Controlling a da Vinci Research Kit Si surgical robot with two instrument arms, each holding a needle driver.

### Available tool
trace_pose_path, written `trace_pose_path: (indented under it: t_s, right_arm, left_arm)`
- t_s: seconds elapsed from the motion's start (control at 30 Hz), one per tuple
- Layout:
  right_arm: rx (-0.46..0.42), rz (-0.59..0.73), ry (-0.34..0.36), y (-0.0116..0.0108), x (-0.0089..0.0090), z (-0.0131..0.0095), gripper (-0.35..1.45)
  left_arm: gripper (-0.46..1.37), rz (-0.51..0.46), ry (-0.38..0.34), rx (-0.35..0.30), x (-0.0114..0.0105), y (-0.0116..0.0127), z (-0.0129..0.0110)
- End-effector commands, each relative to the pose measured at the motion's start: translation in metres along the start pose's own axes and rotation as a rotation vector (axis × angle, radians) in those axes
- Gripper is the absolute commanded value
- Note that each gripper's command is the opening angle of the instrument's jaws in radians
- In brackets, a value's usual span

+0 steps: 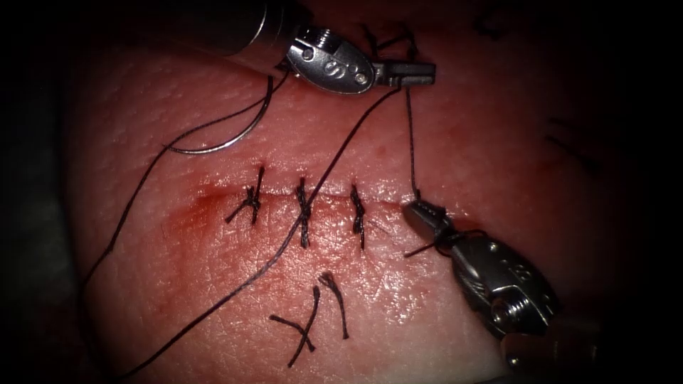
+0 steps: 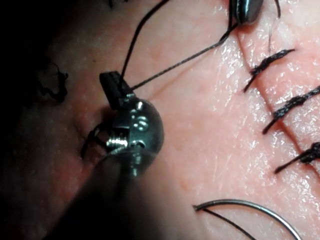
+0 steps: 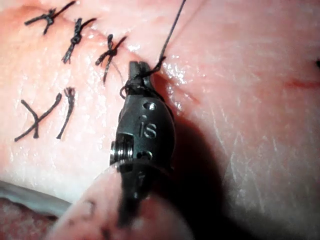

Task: Wound Closure
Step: Pull downward with right tool and upward with left grasper and tighten knot

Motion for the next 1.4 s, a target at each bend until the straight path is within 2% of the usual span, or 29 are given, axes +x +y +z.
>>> trace_pose_path:
  t_s: [0.03, 0.43, 0.6, 0.97, 1.4]
  right_arm:
    - [-0.004, 0.001, -0.001, -0.0002, 0.0, -0.0003, -0.35]
    - [0.03, -0.02, -0.012, -0.0035, -0.0009, -0.0044, -0.35]
    - [0.029, -0.052, -0.016, -0.0048, -0.0016, -0.0058, -0.35]
    - [0.022, -0.146, 0.006, -0.0055, -0.0046, -0.0058, -0.35]
    - [0.039, -0.151, 0.033, -0.0059, -0.0046, -0.0054, -0.35]
  left_arm:
    - [-0.35, -0.002, 0.001, -0.006, -0.0001, -0.0001, 0.0001]
    - [-0.35, -0.004, 0.004, 0.008, -0.0006, -0.0005, 0.0007]
    - [-0.35, 0.002, 0.003, 0.022, -0.0007, -0.0015, 0.0013]
    - [-0.35, -0.001, -0.006, 0.06, -0.0004, -0.0048, 0.004]
    - [-0.35, -0.024, 0.015, 0.097, -0.0006, -0.0074, 0.0047]
